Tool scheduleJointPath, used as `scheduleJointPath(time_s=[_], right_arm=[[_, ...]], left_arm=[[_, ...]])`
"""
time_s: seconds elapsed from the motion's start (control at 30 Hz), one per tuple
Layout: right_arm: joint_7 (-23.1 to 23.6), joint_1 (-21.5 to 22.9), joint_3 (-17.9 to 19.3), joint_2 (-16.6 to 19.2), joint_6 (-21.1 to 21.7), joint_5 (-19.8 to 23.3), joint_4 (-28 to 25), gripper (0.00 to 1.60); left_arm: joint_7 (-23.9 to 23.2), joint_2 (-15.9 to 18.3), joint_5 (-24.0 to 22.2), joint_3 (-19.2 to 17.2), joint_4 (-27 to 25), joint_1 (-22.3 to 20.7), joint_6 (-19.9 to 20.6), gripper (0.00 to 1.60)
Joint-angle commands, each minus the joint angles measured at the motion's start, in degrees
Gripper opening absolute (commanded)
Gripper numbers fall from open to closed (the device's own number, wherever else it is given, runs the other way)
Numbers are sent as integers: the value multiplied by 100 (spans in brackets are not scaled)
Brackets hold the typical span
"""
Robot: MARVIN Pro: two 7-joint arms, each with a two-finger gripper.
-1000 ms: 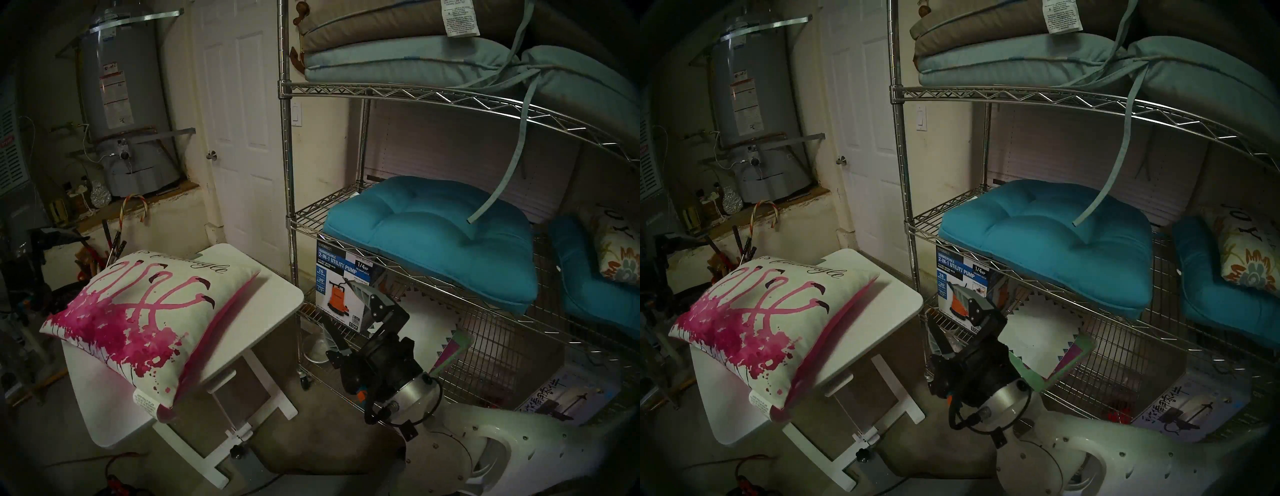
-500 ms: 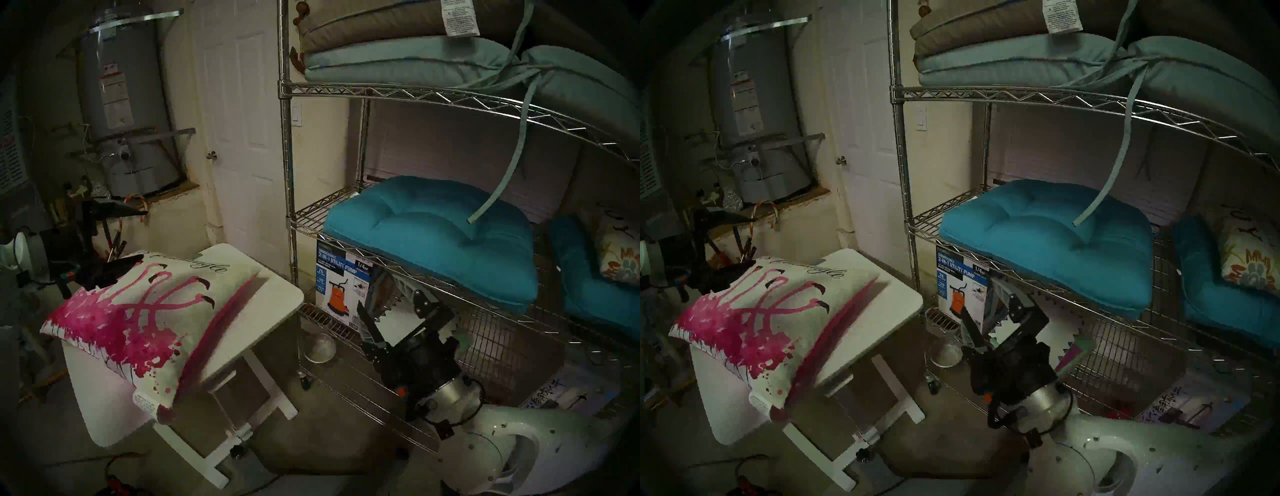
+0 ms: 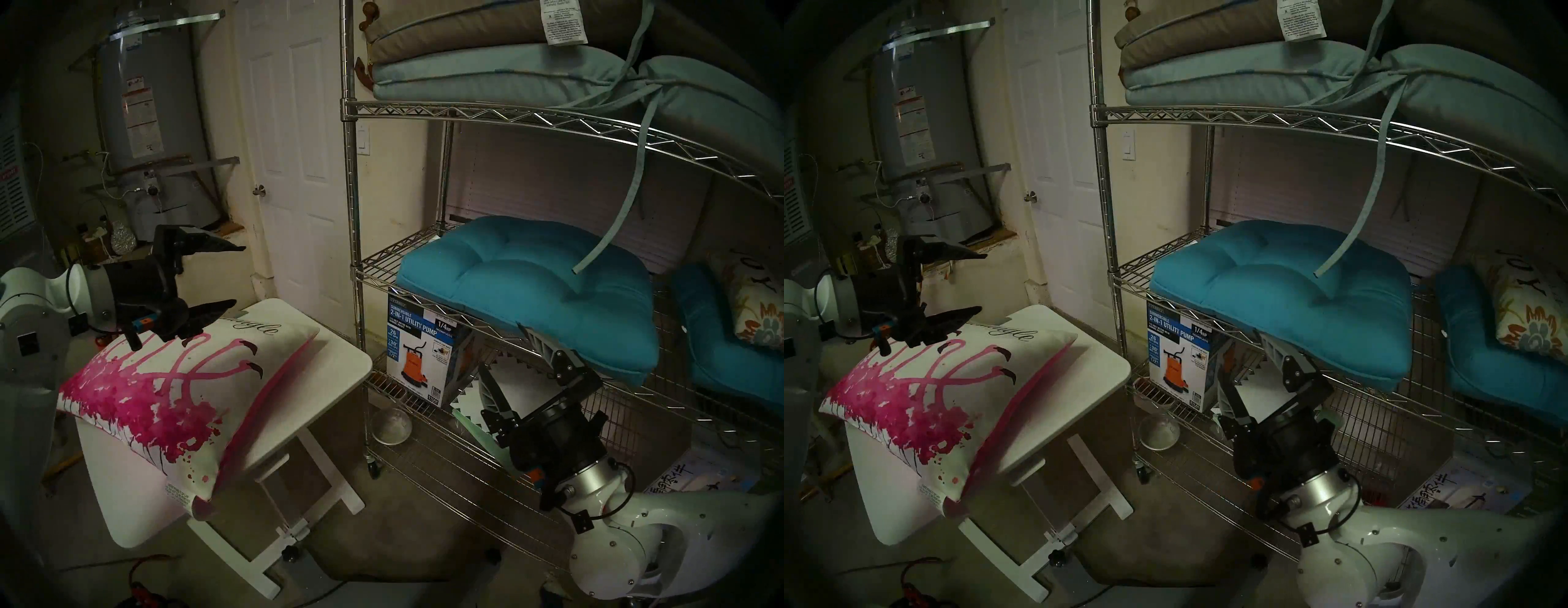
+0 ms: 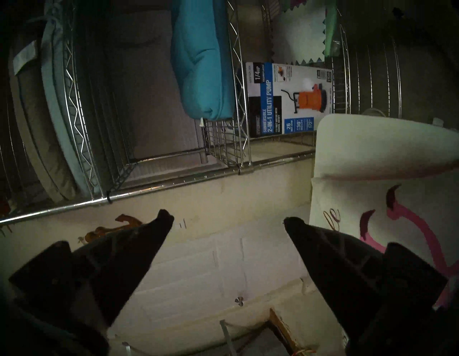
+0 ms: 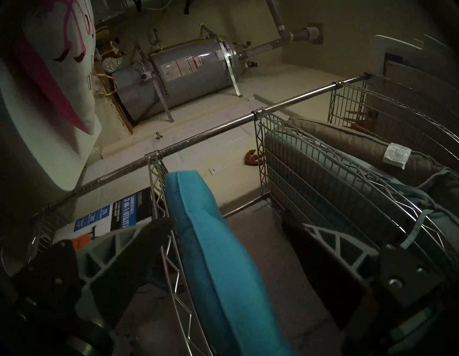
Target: Take cushion off the shelf
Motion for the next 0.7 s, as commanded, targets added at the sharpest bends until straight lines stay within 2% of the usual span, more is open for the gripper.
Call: scheduleJointPath(time_s=[0.0,0.27,0.67], right_arm=[[-554,-152,187,436,-79,250,9,160],[-1097,-314,313,590,-258,631,343,160],[-1654,-393,546,698,-660,1148,1055,160]], left_arm=[[225,159,89,624,-222,-587,355,160],[314,194,295,1162,-390,-1116,765,160],[341,210,565,1748,-595,-1748,1280,160]])
